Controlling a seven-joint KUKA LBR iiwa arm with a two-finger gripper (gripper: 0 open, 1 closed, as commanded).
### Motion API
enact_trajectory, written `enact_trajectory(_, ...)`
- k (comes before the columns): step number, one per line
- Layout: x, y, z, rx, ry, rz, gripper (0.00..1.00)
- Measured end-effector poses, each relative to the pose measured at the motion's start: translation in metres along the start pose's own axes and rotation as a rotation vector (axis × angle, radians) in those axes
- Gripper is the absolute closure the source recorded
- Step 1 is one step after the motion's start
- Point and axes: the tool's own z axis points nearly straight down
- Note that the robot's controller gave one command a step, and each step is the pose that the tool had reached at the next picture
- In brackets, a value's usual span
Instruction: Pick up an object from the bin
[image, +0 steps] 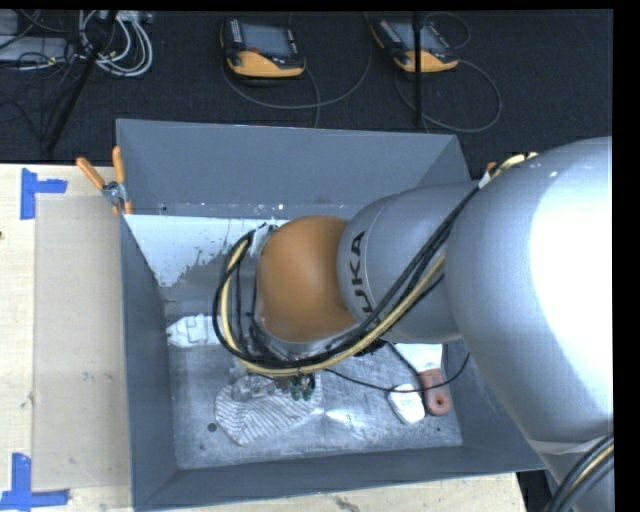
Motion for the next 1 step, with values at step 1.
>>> enact_trajectory(1, -0.0211, 0.0178, -0.1627, 0.002, -0.014, -0.071, 1.00)
